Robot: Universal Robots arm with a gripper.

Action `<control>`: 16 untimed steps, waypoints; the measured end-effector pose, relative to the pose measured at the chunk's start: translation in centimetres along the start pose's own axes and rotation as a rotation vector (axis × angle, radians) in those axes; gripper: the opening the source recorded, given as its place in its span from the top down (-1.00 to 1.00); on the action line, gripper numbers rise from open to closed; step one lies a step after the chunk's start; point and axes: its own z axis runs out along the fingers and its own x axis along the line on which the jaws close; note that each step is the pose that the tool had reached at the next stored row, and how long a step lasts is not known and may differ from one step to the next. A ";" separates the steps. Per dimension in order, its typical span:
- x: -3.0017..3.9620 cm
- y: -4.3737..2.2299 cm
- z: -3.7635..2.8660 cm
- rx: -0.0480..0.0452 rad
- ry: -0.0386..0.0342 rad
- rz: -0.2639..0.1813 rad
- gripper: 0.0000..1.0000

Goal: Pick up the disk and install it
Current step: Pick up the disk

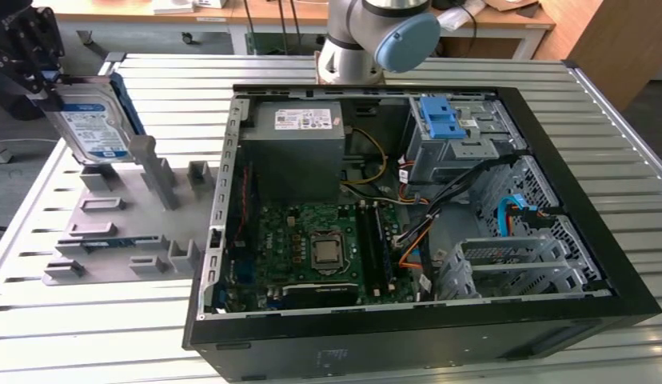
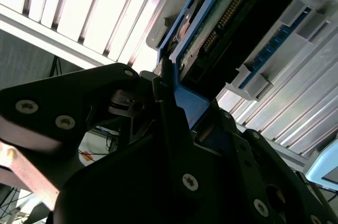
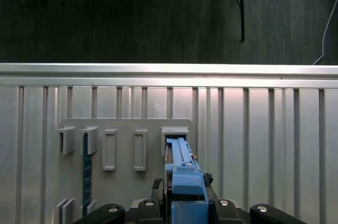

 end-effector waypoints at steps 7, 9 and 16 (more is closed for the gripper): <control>0.00 0.00 -0.15 -0.0001 -0.0002 0.000 0.27; 0.00 0.00 -0.16 -0.0001 -0.0002 0.000 0.27; 0.00 0.01 -0.44 0.0000 -0.0003 0.000 0.27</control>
